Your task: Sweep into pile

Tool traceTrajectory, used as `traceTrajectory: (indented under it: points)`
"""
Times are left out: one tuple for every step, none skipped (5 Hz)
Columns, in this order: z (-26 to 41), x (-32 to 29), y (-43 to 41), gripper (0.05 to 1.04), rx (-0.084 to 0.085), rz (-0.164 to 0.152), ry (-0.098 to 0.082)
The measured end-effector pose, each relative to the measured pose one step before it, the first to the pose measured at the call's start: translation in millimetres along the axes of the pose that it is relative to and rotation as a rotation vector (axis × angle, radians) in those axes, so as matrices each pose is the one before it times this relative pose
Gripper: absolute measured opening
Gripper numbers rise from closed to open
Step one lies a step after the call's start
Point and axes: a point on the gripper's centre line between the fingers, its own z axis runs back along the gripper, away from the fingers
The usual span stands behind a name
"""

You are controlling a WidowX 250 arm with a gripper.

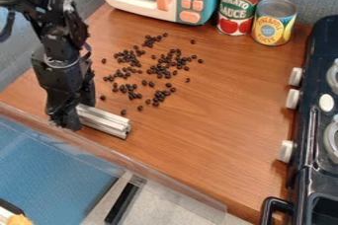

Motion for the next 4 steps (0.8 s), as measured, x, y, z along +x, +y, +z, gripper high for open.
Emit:
traceTrajectory:
  points:
    - [-2.62,1.45,-3.98,0.409,-0.0011,0.0101,-0.0079]
    - [-0.27,-0.21,-0.06,0.384,0.0014,0.0006,-0.0059]
    - [-0.35,-1.29,-2.31,0.384,0.0008,0.0009,-0.0014]
    - [-0.77,-1.97,-3.75,0.384,0.0095,0.0113,0.0005]
